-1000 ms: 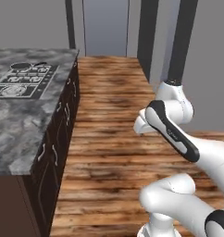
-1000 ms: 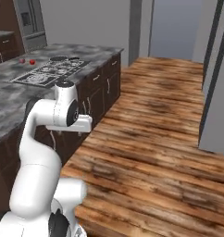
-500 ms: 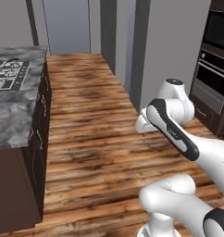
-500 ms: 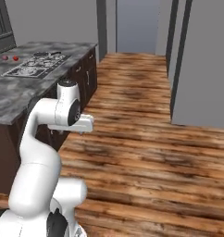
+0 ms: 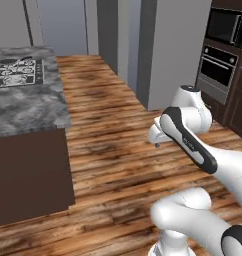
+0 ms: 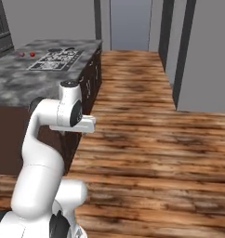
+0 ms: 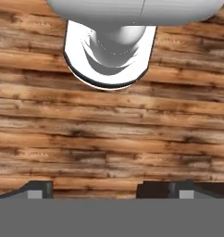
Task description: Place the pan on the rear right burner on the stove. Then place the tomato and the onion in the pan and turn on the rear right burner.
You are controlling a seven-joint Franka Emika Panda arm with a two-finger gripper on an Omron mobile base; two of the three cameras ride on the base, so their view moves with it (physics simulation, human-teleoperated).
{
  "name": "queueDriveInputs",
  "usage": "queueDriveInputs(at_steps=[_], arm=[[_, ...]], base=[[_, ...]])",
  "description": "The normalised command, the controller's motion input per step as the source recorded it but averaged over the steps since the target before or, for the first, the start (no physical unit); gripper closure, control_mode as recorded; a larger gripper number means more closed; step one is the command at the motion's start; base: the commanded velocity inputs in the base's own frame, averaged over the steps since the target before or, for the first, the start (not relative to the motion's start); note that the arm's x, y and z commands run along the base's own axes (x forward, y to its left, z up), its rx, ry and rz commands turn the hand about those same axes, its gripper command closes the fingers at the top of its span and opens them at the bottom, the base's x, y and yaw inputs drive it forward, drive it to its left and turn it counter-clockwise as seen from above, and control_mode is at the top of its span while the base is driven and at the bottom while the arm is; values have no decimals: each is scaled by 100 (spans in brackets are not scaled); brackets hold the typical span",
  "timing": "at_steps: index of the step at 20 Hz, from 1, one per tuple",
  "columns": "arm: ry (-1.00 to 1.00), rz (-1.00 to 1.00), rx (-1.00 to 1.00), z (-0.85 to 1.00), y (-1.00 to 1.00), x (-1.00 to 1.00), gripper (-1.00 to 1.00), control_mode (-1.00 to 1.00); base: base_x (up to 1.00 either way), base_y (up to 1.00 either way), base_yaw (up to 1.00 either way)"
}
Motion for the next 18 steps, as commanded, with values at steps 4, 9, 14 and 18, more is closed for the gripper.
queueDriveInputs(at_steps=[4, 9, 14, 18], arm=[[0, 0, 0, 0, 0, 0, -100, 100], [0, 0, 0, 0, 0, 0, -100, 100], [0, 0, 0, 0, 0, 0, -100, 100], [0, 0, 0, 0, 0, 0, -100, 100]], base=[[-76, 100, -27], [-51, 100, -37], [-59, 100, -27], [-79, 100, -14]])
